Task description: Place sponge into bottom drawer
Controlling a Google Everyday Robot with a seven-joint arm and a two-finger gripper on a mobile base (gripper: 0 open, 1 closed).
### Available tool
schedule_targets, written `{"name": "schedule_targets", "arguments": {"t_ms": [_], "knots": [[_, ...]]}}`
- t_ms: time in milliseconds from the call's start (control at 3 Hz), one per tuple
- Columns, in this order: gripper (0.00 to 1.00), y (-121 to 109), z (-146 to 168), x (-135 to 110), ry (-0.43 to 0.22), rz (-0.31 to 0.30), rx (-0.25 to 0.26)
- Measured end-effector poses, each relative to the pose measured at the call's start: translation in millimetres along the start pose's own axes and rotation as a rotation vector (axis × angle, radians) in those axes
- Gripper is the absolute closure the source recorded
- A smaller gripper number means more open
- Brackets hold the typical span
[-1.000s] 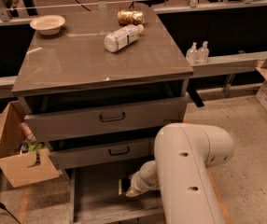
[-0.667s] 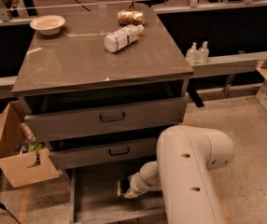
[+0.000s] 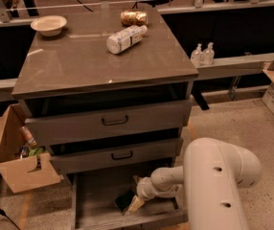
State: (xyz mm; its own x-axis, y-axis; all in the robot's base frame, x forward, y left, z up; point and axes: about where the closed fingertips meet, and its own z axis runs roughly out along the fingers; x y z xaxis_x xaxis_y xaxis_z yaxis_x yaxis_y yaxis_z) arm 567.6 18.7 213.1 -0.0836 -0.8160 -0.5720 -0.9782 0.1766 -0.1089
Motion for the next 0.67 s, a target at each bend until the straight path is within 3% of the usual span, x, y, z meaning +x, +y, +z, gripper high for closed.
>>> {"name": "schedule_targets", "arguments": {"t_ms": [333,667], "knots": [[0.41,-15,-35,-6,-0.087,0.051,0.085],[0.65,-31,-92,1,-0.151,0.106,0.191]]}}
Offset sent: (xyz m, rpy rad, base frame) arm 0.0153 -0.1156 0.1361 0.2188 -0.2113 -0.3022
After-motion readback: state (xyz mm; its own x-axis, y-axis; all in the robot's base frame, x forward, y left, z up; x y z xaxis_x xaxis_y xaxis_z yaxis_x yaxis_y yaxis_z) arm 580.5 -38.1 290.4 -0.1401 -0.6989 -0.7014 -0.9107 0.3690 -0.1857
